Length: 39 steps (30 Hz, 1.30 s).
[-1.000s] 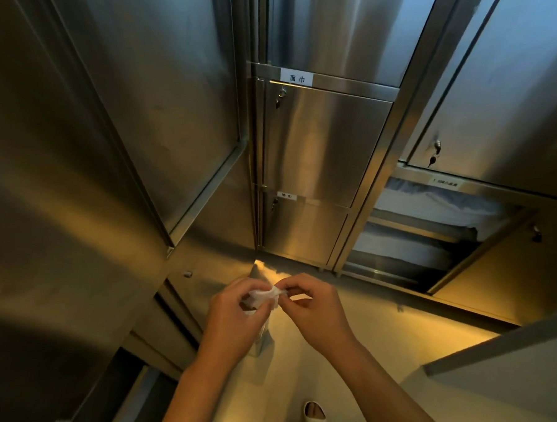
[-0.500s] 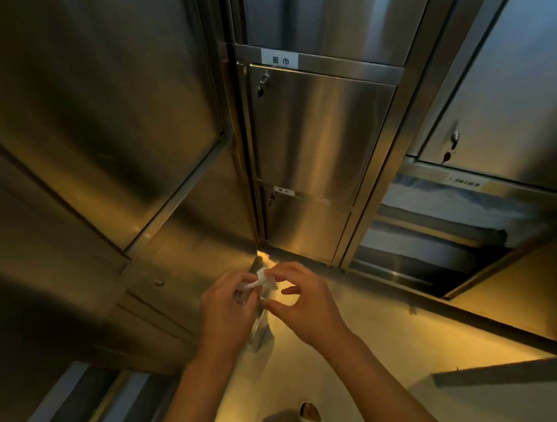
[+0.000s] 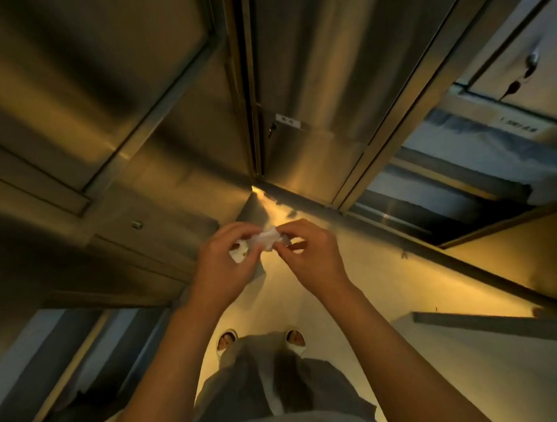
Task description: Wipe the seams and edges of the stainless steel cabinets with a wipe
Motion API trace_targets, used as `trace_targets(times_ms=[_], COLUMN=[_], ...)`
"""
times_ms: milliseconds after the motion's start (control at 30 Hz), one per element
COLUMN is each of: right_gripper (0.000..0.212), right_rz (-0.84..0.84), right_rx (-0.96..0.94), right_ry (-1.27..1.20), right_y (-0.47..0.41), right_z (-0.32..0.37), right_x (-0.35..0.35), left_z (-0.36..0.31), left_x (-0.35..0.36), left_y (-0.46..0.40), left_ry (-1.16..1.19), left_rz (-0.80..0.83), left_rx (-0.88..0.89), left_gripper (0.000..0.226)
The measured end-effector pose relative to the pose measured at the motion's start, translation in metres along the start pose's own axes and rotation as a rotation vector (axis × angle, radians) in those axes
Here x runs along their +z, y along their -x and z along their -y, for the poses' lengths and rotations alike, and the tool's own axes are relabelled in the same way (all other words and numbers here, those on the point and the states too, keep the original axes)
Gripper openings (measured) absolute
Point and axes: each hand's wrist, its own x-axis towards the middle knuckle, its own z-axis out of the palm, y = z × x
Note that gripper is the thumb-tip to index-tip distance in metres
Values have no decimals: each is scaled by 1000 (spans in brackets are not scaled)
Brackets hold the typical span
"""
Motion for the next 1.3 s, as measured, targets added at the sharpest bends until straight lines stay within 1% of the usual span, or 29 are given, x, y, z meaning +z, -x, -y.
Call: trace_targets(times_ms=[133, 300, 433, 567, 733, 800, 967, 1067, 1200, 1233, 1300], right_gripper=[25, 24, 25, 26, 28, 28, 28, 30, 39, 43, 51], right_rz=[-13, -12, 22, 53, 91, 111, 141, 157, 142, 148, 180], right_rx=[95, 202, 299, 332, 347, 349, 361, 387, 423, 435, 430], right_ry=[23, 2, 12, 40, 69, 77, 121, 132, 82, 48, 64], right_y=[-1, 2, 4, 2, -3, -5, -18, -33, -57, -61, -65], right_z=[-28, -67, -97, -133, -179, -195, -232, -247, -260, -261, -263], right_x=[16, 45, 70, 100, 138, 153, 191, 217, 254, 263, 277], left_z=[40, 94, 132, 174, 223, 241, 281, 300, 318, 320, 324], left_x=[-7, -4, 3, 16, 31, 39, 56, 60, 64, 65, 67], left_y=[1, 6, 14, 17, 24, 30, 33, 33, 36, 38, 41], left_ry=[-61, -162, -185, -203, -196, -201, -222, -222, -236, -231, -220], left_rz=[16, 26, 37, 62, 26, 42, 96, 98, 92, 91, 94], left_rx=[-56, -105, -178, -257, -342, -380, -421, -444, -428, -428, -436], left_gripper=[29, 26, 24, 25, 25, 26, 27, 28, 25, 25, 25])
